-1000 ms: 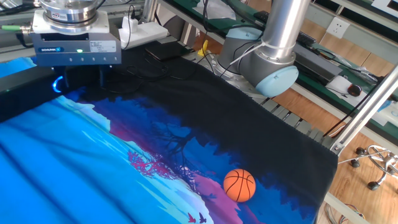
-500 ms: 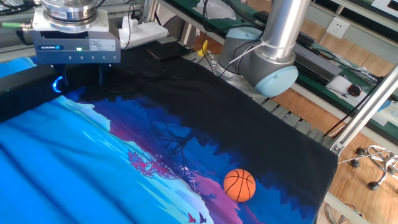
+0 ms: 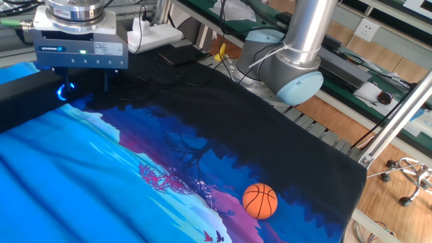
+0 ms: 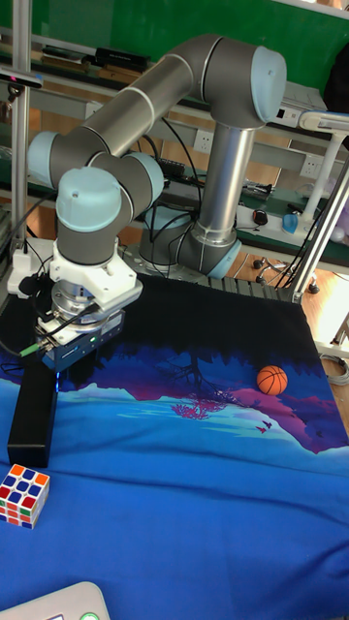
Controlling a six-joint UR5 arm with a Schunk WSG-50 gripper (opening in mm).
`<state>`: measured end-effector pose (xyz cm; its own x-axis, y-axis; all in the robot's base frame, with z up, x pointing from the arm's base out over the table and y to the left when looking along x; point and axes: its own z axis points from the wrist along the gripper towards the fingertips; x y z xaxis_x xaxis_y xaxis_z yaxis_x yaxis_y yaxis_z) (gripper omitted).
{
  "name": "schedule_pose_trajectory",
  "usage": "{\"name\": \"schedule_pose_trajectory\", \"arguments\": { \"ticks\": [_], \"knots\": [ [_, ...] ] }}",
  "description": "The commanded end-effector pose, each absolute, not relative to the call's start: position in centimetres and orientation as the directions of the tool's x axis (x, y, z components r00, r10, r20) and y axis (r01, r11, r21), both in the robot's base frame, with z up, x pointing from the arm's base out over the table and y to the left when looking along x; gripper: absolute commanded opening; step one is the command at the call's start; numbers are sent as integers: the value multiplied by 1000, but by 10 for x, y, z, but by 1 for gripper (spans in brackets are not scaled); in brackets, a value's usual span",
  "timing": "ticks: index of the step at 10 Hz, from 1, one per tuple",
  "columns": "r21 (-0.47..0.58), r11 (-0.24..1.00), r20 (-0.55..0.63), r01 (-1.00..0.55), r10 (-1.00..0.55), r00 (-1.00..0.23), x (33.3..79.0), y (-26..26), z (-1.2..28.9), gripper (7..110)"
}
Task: Turn the knob to decrease the volume of the speaker
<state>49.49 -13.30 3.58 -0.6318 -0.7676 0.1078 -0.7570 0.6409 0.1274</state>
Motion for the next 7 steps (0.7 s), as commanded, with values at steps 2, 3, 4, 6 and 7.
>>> {"name": "schedule_pose_trajectory", "arguments": {
  "ticks": [2,3,4,6,7],
  "knots": [
    [141,653,87,-744,-757,-648,495,-133,32,44],
    [142,655,87,-742,-755,-650,495,-132,32,44],
    [143,656,88,-741,-754,-651,495,-132,32,44],
    [149,669,95,-728,-743,-663,492,-127,36,44],
    [138,679,110,-721,-734,-670,492,-126,41,44]
  ]
}}
